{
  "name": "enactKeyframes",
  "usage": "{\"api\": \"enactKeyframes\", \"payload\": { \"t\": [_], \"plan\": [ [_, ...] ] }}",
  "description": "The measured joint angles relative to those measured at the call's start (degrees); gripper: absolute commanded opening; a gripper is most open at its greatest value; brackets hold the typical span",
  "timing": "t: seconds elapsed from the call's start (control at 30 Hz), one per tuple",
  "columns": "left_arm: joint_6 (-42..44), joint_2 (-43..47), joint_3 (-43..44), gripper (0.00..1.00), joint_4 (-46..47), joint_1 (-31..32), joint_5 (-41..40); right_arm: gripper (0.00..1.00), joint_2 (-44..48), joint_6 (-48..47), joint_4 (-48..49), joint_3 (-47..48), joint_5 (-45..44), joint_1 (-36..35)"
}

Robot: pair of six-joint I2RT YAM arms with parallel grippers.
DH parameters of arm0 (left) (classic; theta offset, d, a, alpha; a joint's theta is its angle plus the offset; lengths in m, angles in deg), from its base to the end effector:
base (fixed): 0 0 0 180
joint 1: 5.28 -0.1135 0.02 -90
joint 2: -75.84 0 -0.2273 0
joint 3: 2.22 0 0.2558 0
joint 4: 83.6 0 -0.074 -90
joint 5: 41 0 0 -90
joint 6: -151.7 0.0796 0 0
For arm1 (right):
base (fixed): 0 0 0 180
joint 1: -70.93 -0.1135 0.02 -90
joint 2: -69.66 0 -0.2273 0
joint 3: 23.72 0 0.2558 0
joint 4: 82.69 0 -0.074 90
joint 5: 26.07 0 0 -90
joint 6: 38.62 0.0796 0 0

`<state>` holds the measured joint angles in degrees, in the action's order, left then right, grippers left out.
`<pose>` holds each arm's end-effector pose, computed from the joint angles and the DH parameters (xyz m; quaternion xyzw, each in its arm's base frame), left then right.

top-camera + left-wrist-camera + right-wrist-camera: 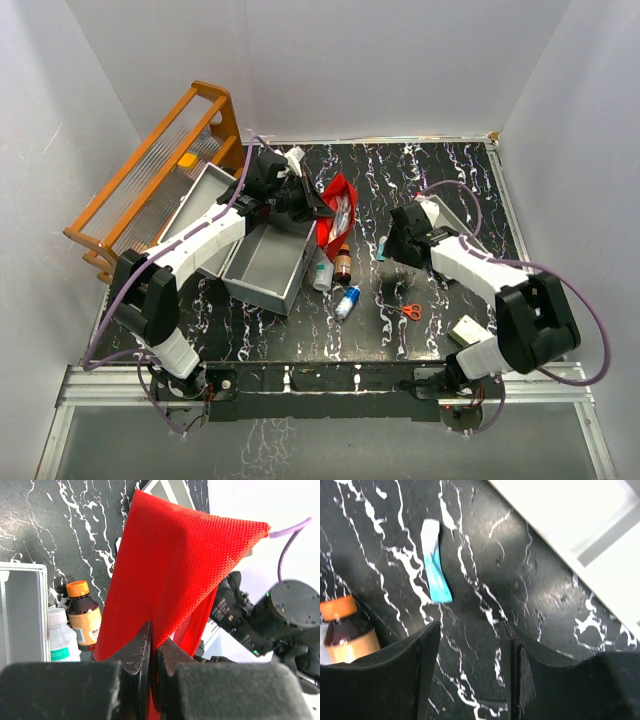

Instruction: Organize the medicine kit

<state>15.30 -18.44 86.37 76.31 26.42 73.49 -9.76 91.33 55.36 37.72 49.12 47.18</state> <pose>0.3429 -0.2505 0.2511 0.0059 0.8354 -0.4668 0.2902 0.2802 0.1011 0.1273 0.1680 0.9434 0.0300 0.2842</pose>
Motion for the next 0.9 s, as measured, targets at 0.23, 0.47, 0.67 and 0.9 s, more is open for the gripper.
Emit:
{"api": "enactKeyframes", "payload": {
  "t": [0.23,0.47,0.67,0.9],
  "plan": [
    [-0.02,0.83,-0.94,0.00,0.09,0.00,0.42,0.39,-8.96,-4.52,5.38,5.22,1.16,1.86],
    [-0.28,0.85,-1.01,0.00,0.83,0.00,0.87,0.26,-17.79,-7.48,7.65,11.34,2.01,1.90],
    [-0.37,0.85,-1.01,0.00,1.49,0.00,1.46,0.21,-22.40,-8.37,7.19,13.88,1.86,1.92],
    [-0.55,0.85,-1.22,0.00,1.77,0.00,1.53,0.21,-23.08,-8.61,6.69,13.94,1.92,2.01]
  ]
}}
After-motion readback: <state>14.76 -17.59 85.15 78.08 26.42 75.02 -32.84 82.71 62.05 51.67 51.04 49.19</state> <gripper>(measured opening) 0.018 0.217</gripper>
